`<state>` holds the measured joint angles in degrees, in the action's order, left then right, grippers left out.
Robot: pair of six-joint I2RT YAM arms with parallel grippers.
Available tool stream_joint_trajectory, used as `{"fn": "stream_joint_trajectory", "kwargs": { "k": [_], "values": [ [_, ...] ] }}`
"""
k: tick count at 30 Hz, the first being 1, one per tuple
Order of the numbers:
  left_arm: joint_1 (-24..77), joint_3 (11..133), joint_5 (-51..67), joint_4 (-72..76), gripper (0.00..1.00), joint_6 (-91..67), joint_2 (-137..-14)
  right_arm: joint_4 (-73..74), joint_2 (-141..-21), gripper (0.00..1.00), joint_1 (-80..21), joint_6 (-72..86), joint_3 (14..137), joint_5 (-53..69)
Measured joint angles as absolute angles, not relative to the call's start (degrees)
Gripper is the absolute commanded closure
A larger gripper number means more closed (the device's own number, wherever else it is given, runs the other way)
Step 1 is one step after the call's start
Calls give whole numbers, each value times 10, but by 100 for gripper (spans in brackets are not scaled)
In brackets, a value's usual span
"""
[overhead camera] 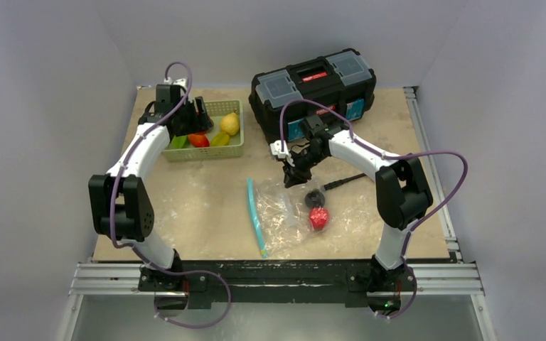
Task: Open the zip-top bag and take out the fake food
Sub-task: Place the fake fruit in the bin.
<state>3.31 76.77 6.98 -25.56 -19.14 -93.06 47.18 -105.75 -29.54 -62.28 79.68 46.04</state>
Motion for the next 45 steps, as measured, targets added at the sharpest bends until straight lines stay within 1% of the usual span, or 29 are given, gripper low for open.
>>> {"fn": "stream_joint_trajectory", "kwargs": {
  "k": [2,7,9,13,14,19,22,23,24,28,36,41,45],
  "values": [
    [29,782,70,-258,93,-191,-951,472,-1058,81,-295,-623,797,461],
    [21,802,72,-267,85,-195,-990,472,-1057,81,-295,-624,796,460],
    [18,809,74,-270,79,-196,-1003,472,-1058,81,-295,-624,796,460],
    [13,823,78,-275,64,-201,-1023,472,-1058,81,-295,-625,796,460],
    [13,827,79,-275,57,-201,-1027,472,-1058,81,-295,-625,796,460],
    [10,850,83,-278,34,-204,-1048,472,-1057,81,-295,-625,796,460],
    [8,858,86,-280,17,-205,-1055,472,-1058,81,-294,-626,796,460],
    [8,860,87,-280,15,-205,-1056,472,-1058,81,-294,-626,796,461],
    [8,860,88,-280,10,-205,-1056,473,-1058,81,-294,-627,796,461],
    [8,861,88,-280,7,-206,-1056,474,-1058,81,-292,-627,796,461],
    [8,857,89,-278,6,-204,-1037,477,-1057,80,-292,-629,796,461],
    [8,801,104,-258,5,-205,-940,477,-1048,80,-289,-631,791,461],
    [8,745,117,-237,0,-206,-848,477,-1023,80,-284,-631,786,461]
  ]
}}
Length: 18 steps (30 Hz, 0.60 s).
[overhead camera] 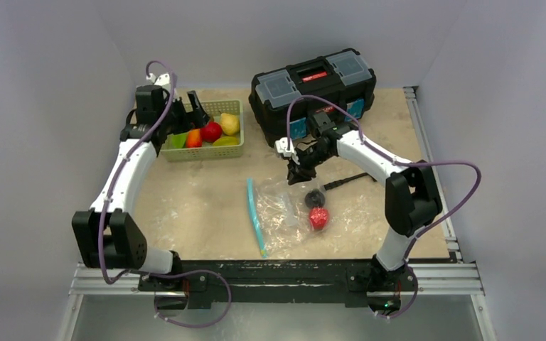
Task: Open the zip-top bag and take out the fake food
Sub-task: Place the fake fruit in the bin.
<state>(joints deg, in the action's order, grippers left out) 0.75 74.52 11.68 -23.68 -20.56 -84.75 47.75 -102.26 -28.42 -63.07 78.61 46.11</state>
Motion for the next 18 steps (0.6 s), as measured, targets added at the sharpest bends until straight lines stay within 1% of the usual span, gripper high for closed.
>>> {"fn": "stream_joint_trajectory", "kwargs": {
  "k": [9,12,18],
  "values": [
    [7,642,132,-225,0,-204,-687,453,-947,77,-274,-629,730,460],
    [6,605,135,-224,0,-205,-630,439,-914,74,-269,-627,703,460],
    [-12,530,142,-224,0,-211,-522,411,-848,65,-246,-622,656,461]
  ]
}}
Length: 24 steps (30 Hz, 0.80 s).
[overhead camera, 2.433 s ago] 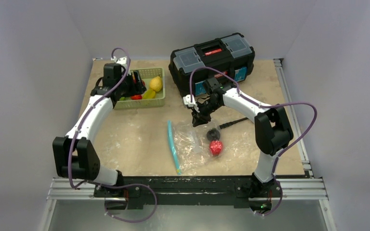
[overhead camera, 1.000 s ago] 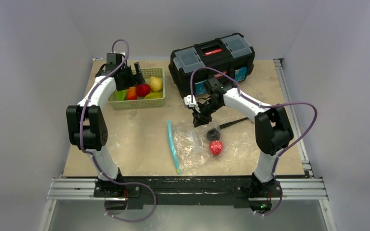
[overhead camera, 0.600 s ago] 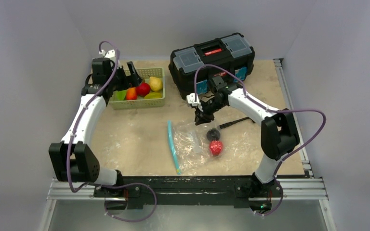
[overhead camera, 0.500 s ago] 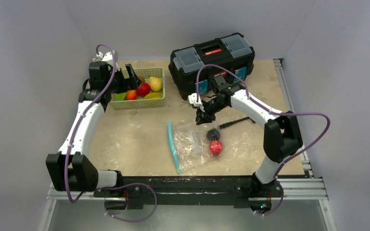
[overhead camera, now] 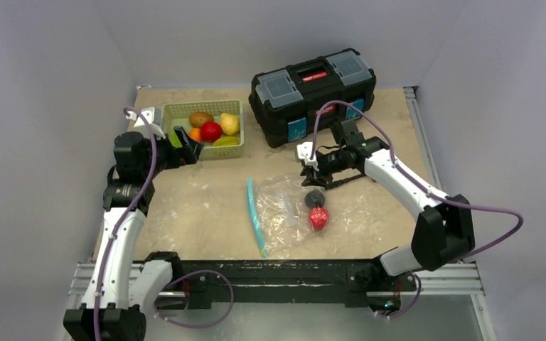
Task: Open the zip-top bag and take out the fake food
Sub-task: Place the fake fruit in the bin, then adjust the fake fruit in the zipper food storage bag.
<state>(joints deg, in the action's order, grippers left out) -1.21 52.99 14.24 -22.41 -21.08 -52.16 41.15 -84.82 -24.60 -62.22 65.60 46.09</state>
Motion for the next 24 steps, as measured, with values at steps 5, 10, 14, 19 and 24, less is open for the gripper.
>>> {"fn": "stream_joint_trajectory", "kwargs": {
  "k": [5,10,14,19,24],
  "values": [
    [-14,479,206,-223,0,-218,-457,391,-803,53,-217,-619,626,464],
    [-14,442,253,-225,0,-221,-408,374,-760,45,-184,-611,597,481],
    [-14,429,273,-233,0,-221,-379,363,-738,38,-157,-604,586,498],
    [-14,410,294,-248,0,-221,-356,349,-720,33,-135,-598,572,512],
    [-14,382,318,-254,0,-231,-337,347,-717,30,-126,-597,564,523]
  ]
}}
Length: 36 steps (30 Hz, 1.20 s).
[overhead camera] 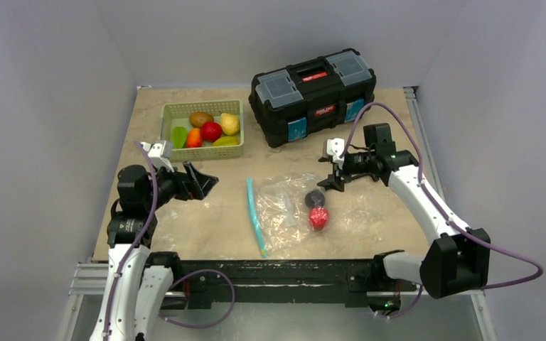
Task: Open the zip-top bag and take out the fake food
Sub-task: Adjust the fake fruit in the zipper food storage bag.
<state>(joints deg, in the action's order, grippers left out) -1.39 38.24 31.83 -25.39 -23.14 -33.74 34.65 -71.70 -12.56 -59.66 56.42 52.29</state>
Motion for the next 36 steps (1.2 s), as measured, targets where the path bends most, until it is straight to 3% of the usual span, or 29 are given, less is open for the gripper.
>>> {"fn": "stream_joint_trajectory", "kwargs": {
  "k": [22,36],
  "values": [
    [-11,320,416,-258,0,-281,-315,350,-634,21,-105,-607,498,510],
    [114,320,333,-290,0,-279,-330,346,-646,20,-104,-607,494,504]
  ]
}}
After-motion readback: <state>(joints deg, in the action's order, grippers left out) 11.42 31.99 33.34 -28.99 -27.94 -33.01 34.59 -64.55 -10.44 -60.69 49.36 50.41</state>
